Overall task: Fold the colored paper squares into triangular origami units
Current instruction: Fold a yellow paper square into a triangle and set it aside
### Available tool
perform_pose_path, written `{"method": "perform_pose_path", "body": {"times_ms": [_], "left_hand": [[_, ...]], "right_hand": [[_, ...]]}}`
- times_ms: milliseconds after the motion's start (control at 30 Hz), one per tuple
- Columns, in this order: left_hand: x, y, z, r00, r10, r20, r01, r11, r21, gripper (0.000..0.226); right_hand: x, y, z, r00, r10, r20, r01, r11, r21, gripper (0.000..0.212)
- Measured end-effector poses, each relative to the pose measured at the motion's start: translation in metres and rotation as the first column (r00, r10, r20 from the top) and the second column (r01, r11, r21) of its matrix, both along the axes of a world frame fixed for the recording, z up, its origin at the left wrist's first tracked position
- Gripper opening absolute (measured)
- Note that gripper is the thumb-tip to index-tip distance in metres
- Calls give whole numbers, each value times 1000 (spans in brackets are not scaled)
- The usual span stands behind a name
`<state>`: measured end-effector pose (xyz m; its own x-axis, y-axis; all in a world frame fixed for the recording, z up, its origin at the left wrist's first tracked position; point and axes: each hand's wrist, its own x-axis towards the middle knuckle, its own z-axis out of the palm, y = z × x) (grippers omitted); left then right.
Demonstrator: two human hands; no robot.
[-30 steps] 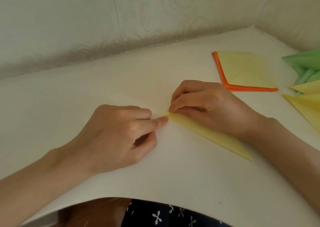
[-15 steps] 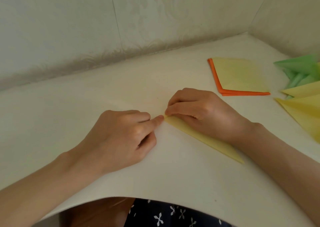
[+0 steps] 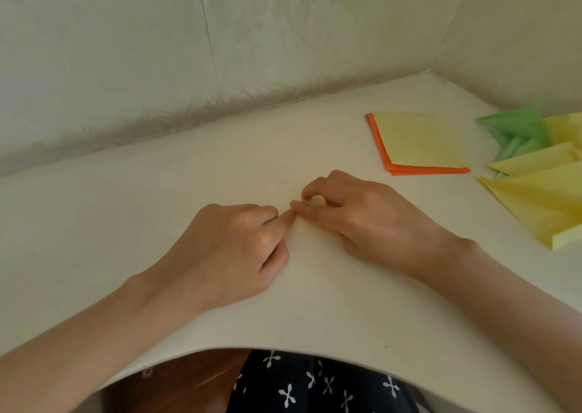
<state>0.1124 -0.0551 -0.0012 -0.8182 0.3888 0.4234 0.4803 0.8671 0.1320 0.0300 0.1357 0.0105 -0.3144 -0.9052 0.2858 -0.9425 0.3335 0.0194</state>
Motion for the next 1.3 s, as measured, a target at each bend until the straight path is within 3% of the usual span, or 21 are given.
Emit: {"method": "perform_pose_path", "body": {"times_ms": [300, 433, 533, 667, 767, 900, 1167, 1300], "left_hand": [[2, 1, 3, 1000, 0, -11, 0, 1000, -21, 36], [3, 0, 2, 1000, 17, 10, -17, 1000, -7, 36], [3, -1, 8, 993, 69, 100, -82, 989, 123, 35], [-17, -2, 12, 937, 192, 293, -295, 883, 364, 22], [-31, 2, 13, 903, 160, 399, -315, 878, 361, 6], [-42, 9, 16, 869, 81, 488, -299, 873, 386, 18], [-41, 9, 13, 889, -4, 458, -260, 818, 512, 17], [-39, 8, 12, 923, -15, 383, -173, 875, 451, 15]], "right_hand": [[8, -6, -6, 987, -158, -10, 157, 983, -92, 35], [2, 2, 1, 917, -239, 320, 310, 931, -192, 41], [-6, 12, 9, 829, -314, 462, 410, 904, -121, 28], [-6, 13, 11, 812, -365, 455, 421, 907, -24, 31], [-5, 13, 13, 798, -366, 478, 423, 906, -13, 31], [-4, 17, 16, 779, -356, 516, 416, 910, 1, 28], [-8, 25, 24, 761, -352, 545, 403, 915, 28, 20], [-7, 26, 25, 789, -341, 511, 386, 922, 19, 16]]}}
